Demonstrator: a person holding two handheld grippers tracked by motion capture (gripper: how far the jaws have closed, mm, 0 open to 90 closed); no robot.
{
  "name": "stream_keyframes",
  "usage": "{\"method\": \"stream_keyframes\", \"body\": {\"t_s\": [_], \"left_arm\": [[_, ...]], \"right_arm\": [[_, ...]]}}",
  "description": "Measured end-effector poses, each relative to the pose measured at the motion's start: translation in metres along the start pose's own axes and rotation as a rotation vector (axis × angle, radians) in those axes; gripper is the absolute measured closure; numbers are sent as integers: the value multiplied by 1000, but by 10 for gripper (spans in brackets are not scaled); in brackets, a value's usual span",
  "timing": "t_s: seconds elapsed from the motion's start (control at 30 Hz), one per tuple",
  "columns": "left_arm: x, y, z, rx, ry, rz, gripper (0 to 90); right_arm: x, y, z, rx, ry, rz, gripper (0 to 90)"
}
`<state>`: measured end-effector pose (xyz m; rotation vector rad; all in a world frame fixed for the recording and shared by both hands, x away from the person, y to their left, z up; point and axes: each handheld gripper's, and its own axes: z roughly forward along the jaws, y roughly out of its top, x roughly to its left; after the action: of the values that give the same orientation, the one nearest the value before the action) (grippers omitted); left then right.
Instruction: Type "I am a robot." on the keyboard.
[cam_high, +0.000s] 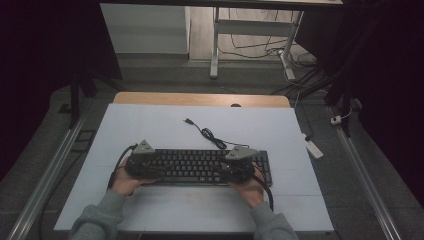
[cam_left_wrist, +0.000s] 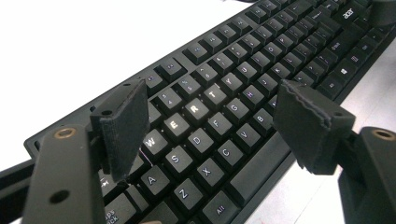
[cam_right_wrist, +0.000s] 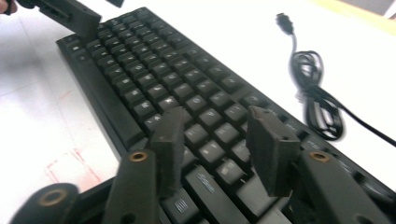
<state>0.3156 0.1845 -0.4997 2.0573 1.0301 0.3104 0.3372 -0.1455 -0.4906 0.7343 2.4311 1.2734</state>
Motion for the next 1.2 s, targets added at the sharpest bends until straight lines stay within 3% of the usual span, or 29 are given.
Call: {"method": "stream_keyframes", "body": {"t_s": [0.37,0.7,0.87,1.2], "left_arm": [[1,-2,-2,-8,6,-10,265],[-2,-5,-8,-28,0,-10,261],[-7,-14,-18,-32,4,5,260],[-9,-46,-45,-48,33,-10,260]], "right_arm": [[-18,-13,-20,-16,-24,-3,500],[-28,-36,-49,3,-90,24,463],[-28,-49,-74,-13,-133,43,447],[-29,-80,-110,-20,-154,51,444]]}}
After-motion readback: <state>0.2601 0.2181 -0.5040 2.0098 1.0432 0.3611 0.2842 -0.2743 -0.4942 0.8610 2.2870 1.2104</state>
